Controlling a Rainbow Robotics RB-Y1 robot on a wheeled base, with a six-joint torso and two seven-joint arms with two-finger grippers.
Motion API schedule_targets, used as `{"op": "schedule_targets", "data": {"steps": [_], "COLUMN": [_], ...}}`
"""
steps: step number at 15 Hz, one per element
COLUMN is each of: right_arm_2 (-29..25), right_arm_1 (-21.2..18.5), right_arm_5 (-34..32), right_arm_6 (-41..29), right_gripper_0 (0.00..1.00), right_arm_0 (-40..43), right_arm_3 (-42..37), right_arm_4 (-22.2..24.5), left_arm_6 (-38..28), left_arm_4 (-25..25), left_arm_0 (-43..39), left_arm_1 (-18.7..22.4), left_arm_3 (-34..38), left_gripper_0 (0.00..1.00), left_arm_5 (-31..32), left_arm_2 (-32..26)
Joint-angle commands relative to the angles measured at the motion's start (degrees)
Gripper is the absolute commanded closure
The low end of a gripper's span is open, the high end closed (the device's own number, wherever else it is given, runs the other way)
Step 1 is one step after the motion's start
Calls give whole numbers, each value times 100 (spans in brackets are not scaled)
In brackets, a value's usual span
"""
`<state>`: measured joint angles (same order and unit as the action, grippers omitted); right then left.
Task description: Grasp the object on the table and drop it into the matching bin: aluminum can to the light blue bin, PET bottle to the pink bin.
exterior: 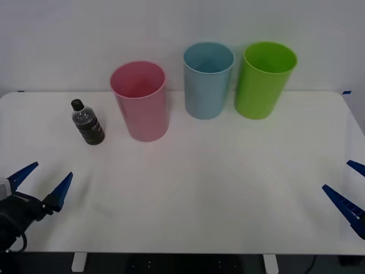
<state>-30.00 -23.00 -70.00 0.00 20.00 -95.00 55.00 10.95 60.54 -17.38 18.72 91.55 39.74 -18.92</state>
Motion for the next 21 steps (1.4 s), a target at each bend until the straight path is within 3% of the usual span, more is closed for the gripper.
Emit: {"op": "schedule_targets", "data": {"steps": [1, 11, 21], "right_arm_2": [0, 0, 0], "right_arm_1": [0, 0, 0], "right_arm_5": [0, 0, 0], "right_arm_6": [0, 0, 0], "right_gripper_0": [0, 0, 0], "right_arm_0": [0, 0, 0], "right_arm_3": [0, 0, 0], "right_arm_4": [0, 0, 0], "left_arm_6": [329, 391, 382], "left_arm_4": [2, -7, 960], "left_arm_0": [226, 1580, 2441], "left_arm_1": [-176, -264, -879], "left_arm_3": [-252, -1587, -2045], "left_gripper_0": [0, 0, 0], "left_arm_5": [-397, -704, -1355], "left_arm_2": [117, 292, -24]}}
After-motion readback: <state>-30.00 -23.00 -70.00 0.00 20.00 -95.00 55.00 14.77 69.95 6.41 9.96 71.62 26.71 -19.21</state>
